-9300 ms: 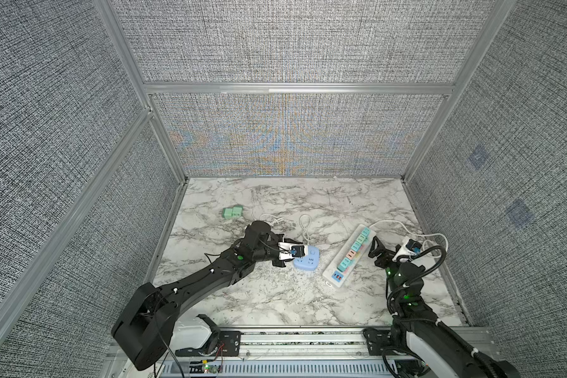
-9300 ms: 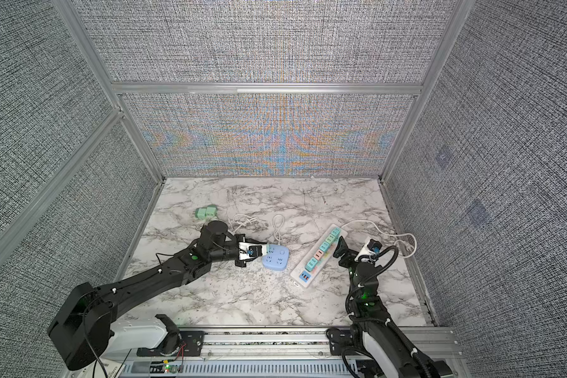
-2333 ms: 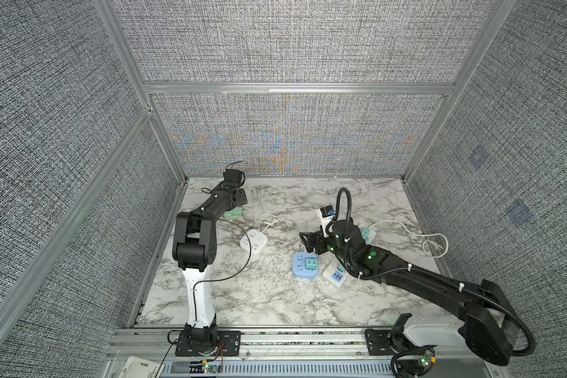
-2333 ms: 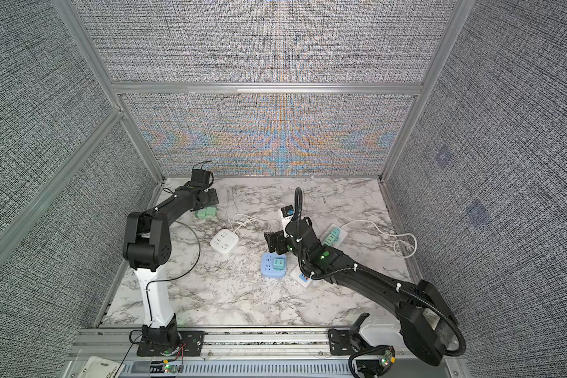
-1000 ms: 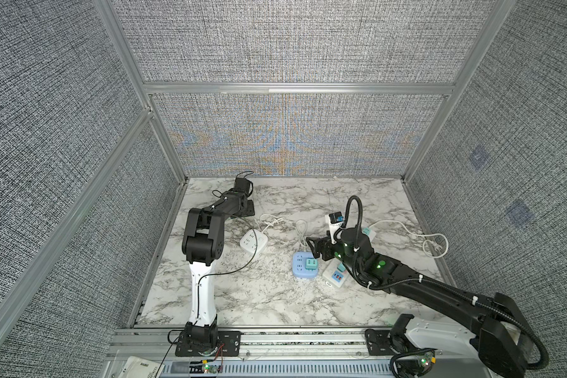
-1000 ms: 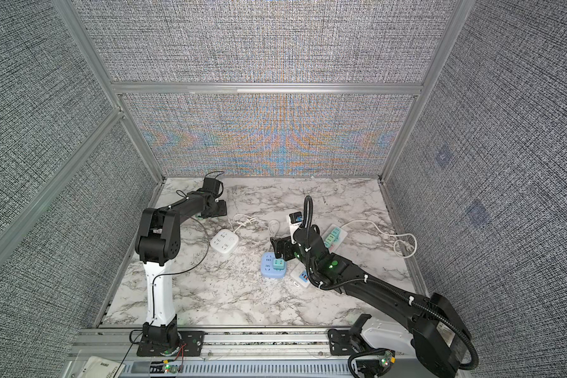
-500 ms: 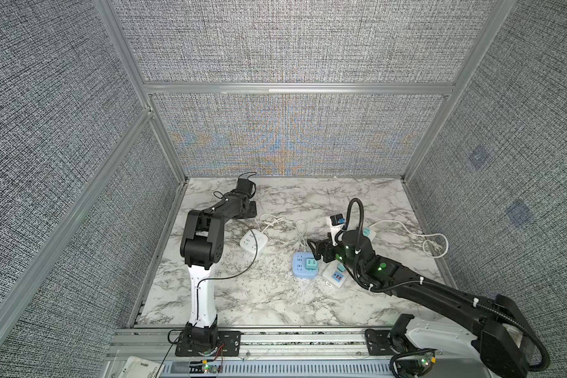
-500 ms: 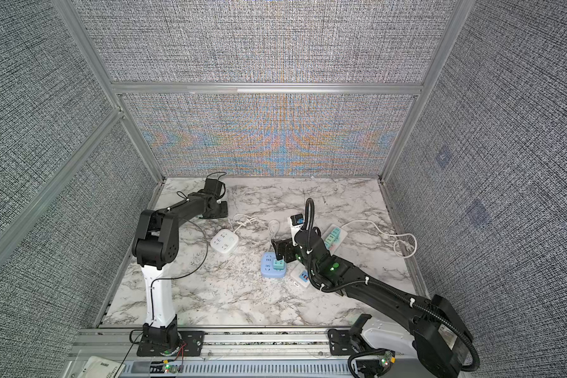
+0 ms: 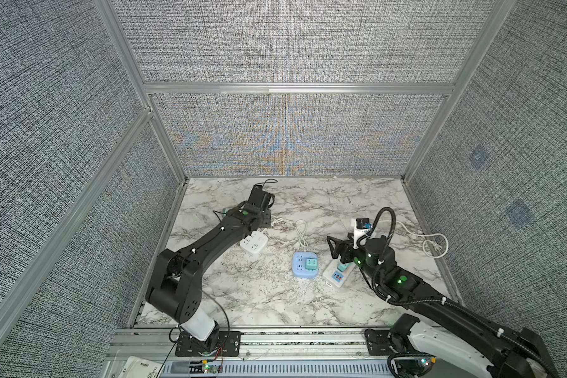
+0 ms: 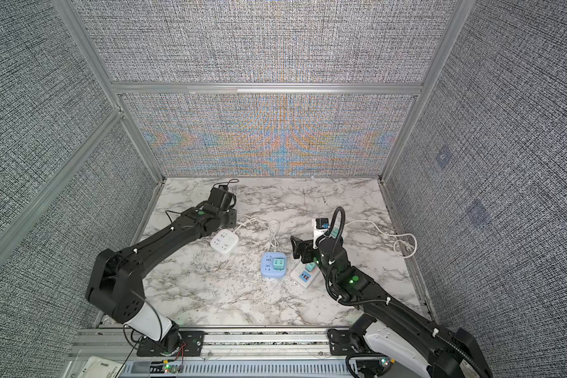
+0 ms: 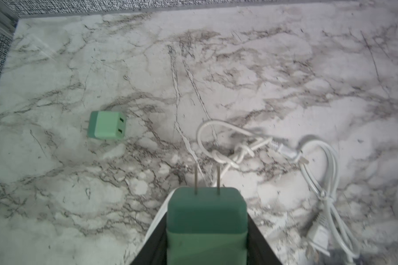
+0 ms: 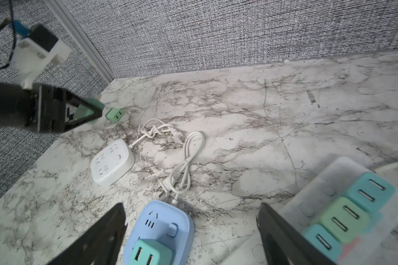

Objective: Insert plugs into power strip
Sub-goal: Pick up the plug from the top-left of the table, then place the plug at the center of the table.

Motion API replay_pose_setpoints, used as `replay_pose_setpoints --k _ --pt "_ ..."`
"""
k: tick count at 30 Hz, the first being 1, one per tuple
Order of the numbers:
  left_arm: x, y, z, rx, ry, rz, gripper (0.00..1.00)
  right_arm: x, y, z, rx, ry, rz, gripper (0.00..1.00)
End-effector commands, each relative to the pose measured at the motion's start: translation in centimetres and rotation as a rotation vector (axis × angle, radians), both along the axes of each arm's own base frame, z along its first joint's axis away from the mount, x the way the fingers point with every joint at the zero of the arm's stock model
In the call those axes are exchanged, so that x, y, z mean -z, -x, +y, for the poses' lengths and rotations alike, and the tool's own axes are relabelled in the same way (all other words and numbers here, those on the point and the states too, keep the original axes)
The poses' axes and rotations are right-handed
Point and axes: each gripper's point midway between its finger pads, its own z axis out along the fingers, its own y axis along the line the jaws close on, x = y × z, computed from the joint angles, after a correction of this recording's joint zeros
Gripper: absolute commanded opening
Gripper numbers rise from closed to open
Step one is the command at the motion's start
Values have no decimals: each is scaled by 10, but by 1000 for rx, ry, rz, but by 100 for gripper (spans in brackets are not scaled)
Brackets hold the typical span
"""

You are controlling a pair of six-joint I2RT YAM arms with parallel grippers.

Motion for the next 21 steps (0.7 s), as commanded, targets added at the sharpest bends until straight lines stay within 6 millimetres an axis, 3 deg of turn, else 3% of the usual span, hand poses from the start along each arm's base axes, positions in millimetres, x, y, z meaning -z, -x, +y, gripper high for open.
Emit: replay_pose_setpoints --k 1,12,16,21 --pt "4 24 -10 11 17 -8 25 -2 1 -13 37 -37 -5 91" --pt "48 128 -77 303 23 75 21 19 15 -34 73 -35 16 91" --pt "65 165 -104 443 63 122 20 17 20 -37 76 -51 1 90" --pt "81 194 -120 541 72 168 20 24 21 -38 76 -42 13 90"
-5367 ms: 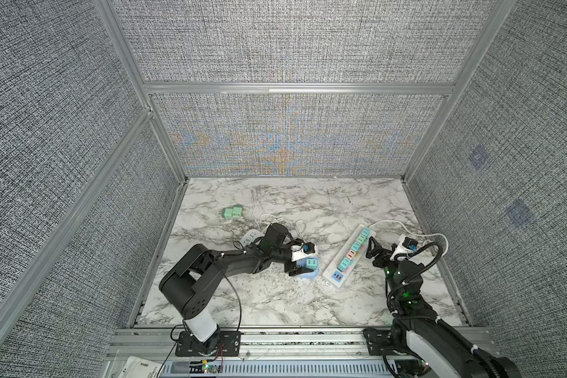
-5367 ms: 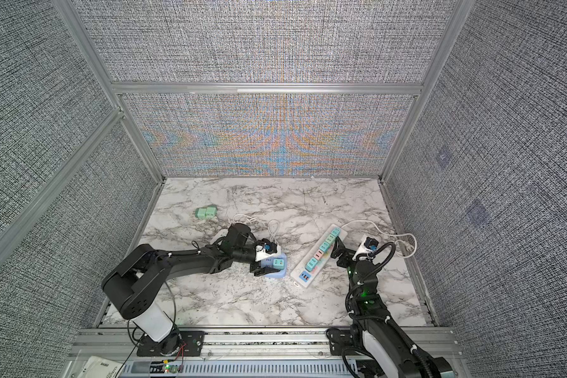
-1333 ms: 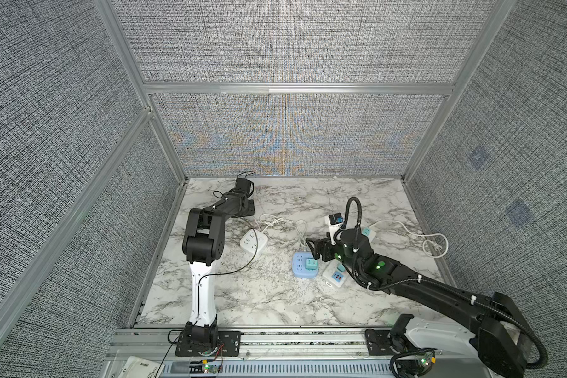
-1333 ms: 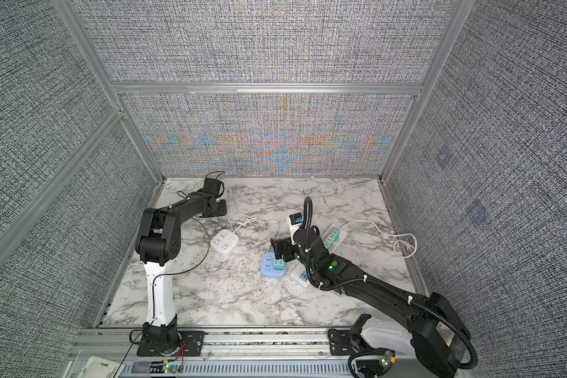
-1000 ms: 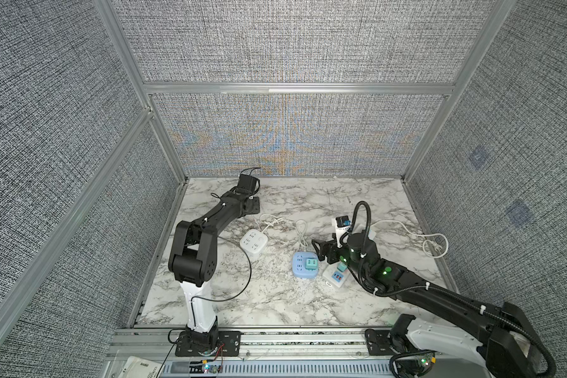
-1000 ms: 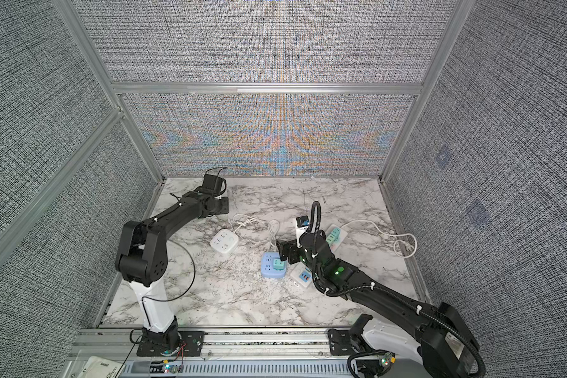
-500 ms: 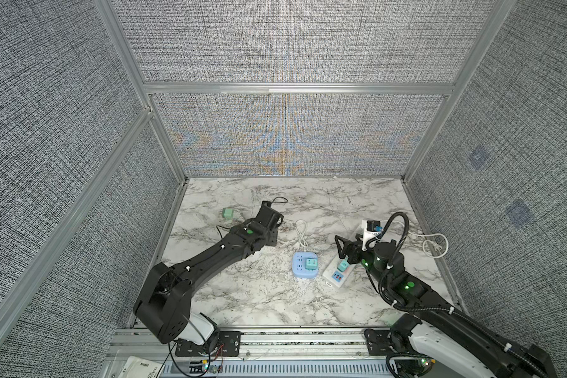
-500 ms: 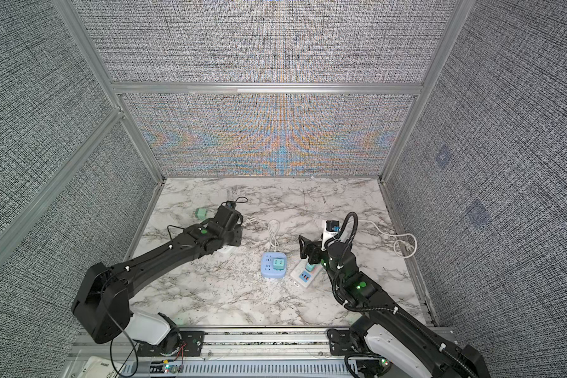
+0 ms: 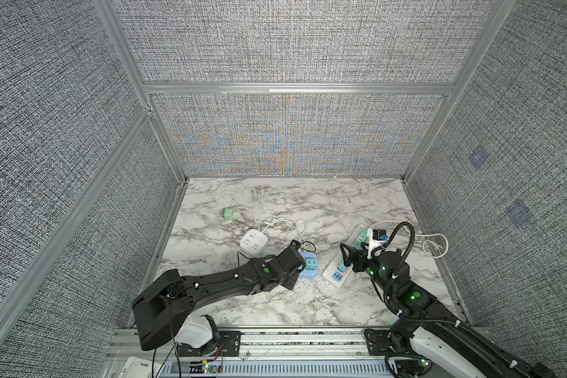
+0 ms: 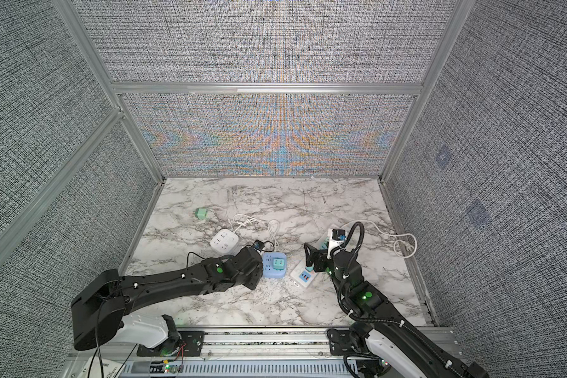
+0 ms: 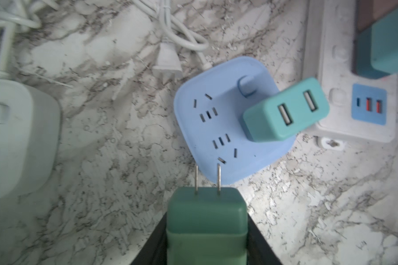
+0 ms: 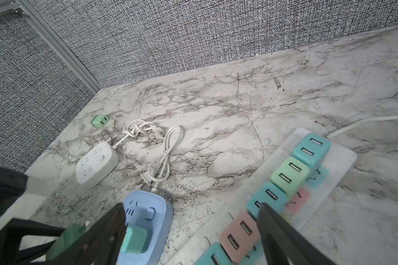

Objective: Insert plugs into power strip
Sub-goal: Place the plug at the center of the table.

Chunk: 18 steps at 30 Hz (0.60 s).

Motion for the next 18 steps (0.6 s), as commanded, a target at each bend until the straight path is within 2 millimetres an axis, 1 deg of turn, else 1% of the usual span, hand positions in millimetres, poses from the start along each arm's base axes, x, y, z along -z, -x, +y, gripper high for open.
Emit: replay_pose_setpoints --k 1,4,6,8,12,15,18 --pt "4 12 -17 54 43 21 20 4 1 -1 9 -9 13 91" --pt "13 20 -24 97 61 45 20 8 1 -1 8 -8 21 91" --pt "16 22 -26 111 64 51 21 12 2 0 2 -7 31 90" --pt "18 21 -26 114 58 49 23 15 2 2 -5 -5 39 90" --pt "24 25 -30 145 55 69 24 19 3 4 -19 -5 51 91" --pt "31 27 -26 143 26 81 24 21 3 5 -25 -10 54 90" --pt "34 30 -23 154 28 89 24 23 4 5 -26 -11 58 90"
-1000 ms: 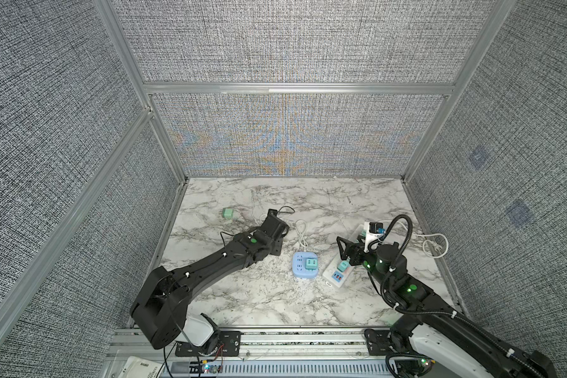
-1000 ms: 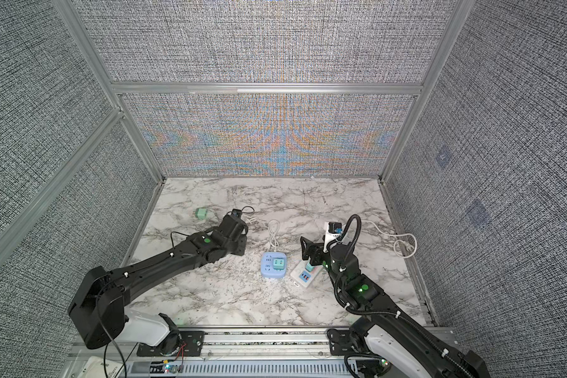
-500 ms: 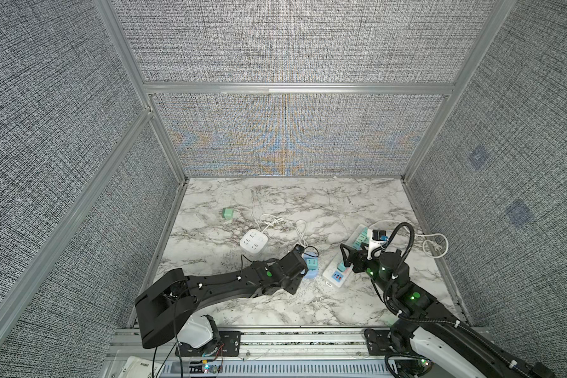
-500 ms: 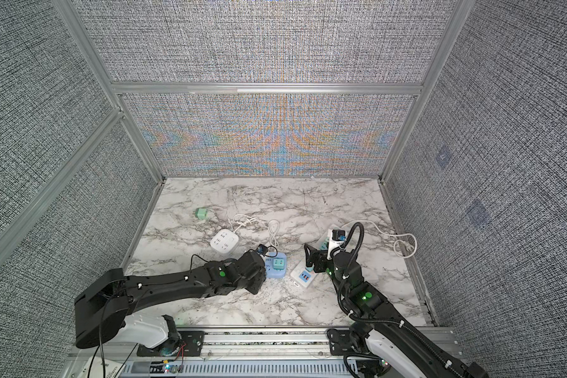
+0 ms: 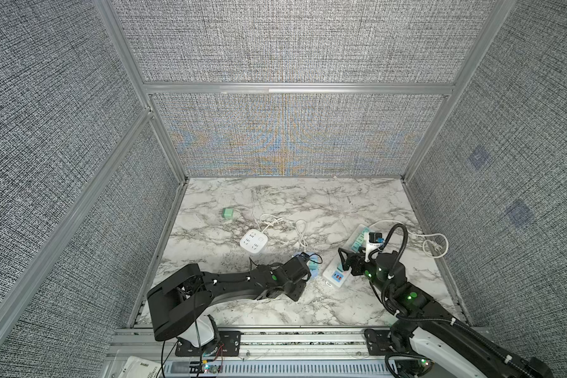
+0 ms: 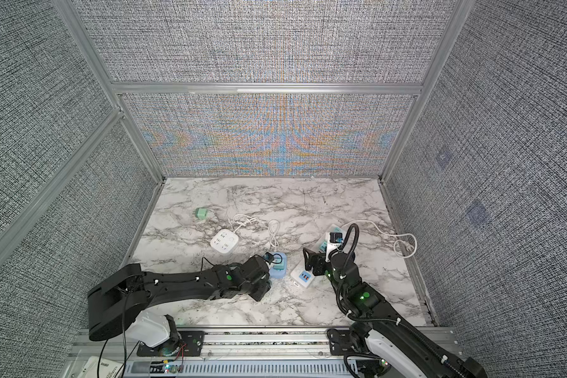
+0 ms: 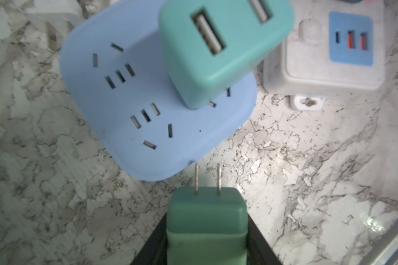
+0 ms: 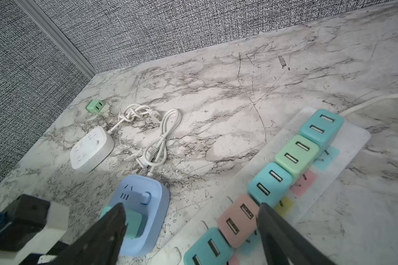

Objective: Insert plugs into power strip
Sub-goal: Place the plug at the center of the table, then rotate the plug at the center of the table.

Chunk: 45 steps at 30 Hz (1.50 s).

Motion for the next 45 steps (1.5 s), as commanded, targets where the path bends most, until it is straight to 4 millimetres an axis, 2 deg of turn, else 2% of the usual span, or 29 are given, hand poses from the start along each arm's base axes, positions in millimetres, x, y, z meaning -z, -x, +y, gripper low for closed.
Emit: replay_pose_setpoints --k 1,11,13,16,20,32,39,45 --pt "0 3 -2 29 18 0 27 -2 0 2 -3 -21 -5 91" --pt "19 4 0 22 -42 16 46 -2 1 2 -6 -29 -7 90" --pt "16 5 0 26 -40 11 54 -2 1 2 -8 -26 -4 91" --pt "9 6 1 19 -39 -11 76 -3 1 2 -8 -21 -3 90" --pt "3 8 8 7 -45 -34 87 -4 1 2 -7 -22 -8 91" --pt "18 -5 44 -140 -211 -73 86 -7 3 1 -6 -28 -11 90" --pt "15 -20 64 -273 -298 -140 86 -8 5 1 -16 -40 -15 90" --pt "1 -33 76 -368 -284 -206 88 -6 8 6 -39 -34 -6 87"
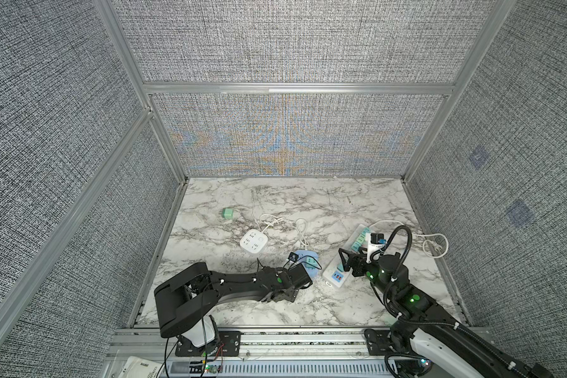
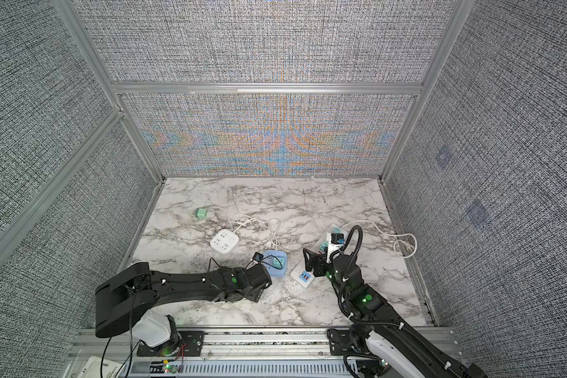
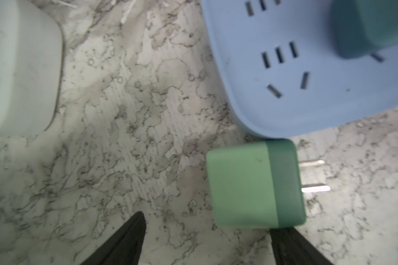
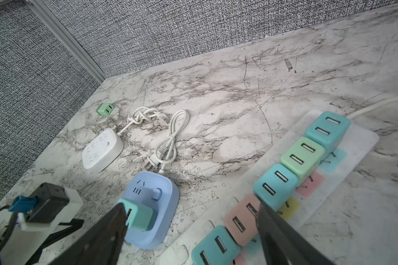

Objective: Insert plugs into power strip
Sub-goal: Rotate the plug at the center of the table.

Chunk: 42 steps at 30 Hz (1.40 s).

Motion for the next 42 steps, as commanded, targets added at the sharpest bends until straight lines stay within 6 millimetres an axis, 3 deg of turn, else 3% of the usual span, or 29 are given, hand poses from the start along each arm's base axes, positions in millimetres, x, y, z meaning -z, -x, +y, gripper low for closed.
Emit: replay_pose_setpoints --k 1,4,7,10,12,15,17,19,22,29,33,37,42 --pt "-12 -12 13 -75 -5 -73 88 2 4 5 -24 0 15 86" --pt "-27 -19 7 -83 61 -108 88 -2 10 15 -76 12 -11 84" --pt "-61 -28 1 -95 163 -184 88 -7 17 27 -131 28 -44 83" --pt "-119 -44 13 -166 278 -330 91 -10 24 36 -173 49 -64 83" --pt "-162 -53 27 -218 364 -457 99 -9 28 42 -195 60 -73 82" --pt "-228 -60 47 -291 553 -647 99 -8 34 51 -223 76 -85 82" --pt "-260 -65 56 -310 678 -753 99 -9 37 60 -246 89 -93 82" --pt "-279 -73 61 -322 749 -810 99 -9 41 68 -261 111 -94 82" --pt "-290 -88 55 -306 766 -818 99 -1 49 81 -283 165 -78 81" --pt "-287 -121 32 -262 608 -751 99 18 63 113 -325 248 -32 81" --pt "-291 -134 38 -260 575 -767 99 35 74 132 -352 334 24 81" --pt "-293 -144 51 -213 655 -762 99 49 82 151 -379 379 75 81" --pt "-300 -153 72 -219 682 -773 85 71 89 173 -421 366 117 81"
